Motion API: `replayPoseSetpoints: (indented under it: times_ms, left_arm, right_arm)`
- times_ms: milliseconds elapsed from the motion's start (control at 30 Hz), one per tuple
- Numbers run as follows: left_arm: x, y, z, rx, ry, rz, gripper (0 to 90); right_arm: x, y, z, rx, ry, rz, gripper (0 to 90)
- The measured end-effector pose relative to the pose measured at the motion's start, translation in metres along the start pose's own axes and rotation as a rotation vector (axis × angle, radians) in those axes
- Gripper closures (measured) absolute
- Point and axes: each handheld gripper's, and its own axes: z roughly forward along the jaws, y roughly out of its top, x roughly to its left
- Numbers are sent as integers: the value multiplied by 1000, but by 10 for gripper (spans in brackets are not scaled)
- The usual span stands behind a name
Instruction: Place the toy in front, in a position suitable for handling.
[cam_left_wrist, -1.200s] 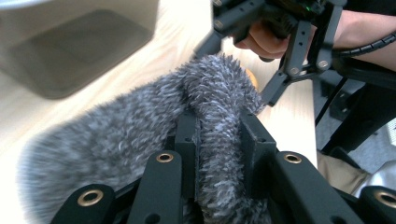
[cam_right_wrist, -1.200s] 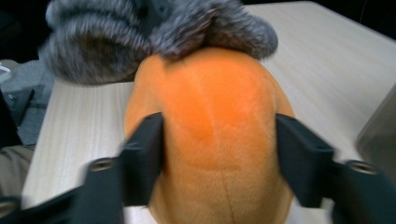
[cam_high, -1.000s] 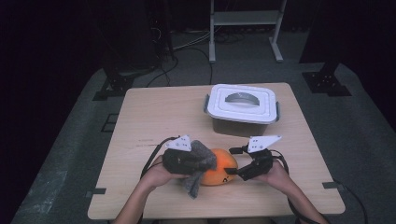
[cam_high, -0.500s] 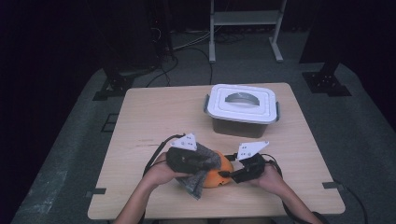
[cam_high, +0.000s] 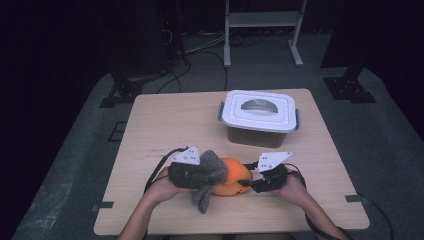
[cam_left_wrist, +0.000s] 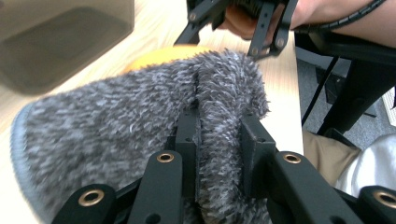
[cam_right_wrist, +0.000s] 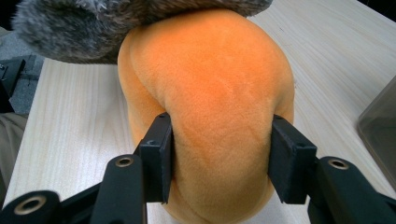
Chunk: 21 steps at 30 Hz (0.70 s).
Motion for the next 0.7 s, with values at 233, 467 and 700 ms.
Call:
replayPoseSetpoints:
  times_ms: [233,467,700]
  left_arm:
    - [7,-18,-17,0,51,-56,724]
    - [8,-1,-10,-44,28,-57,737]
    - [4,24,5,-19,15,-23,736]
  right_arm:
    - [1,2,1,-4,-2,7,470]
    - [10,7,4,2,-22,-40,468]
    - [13,9,5,11,-25,-59,429]
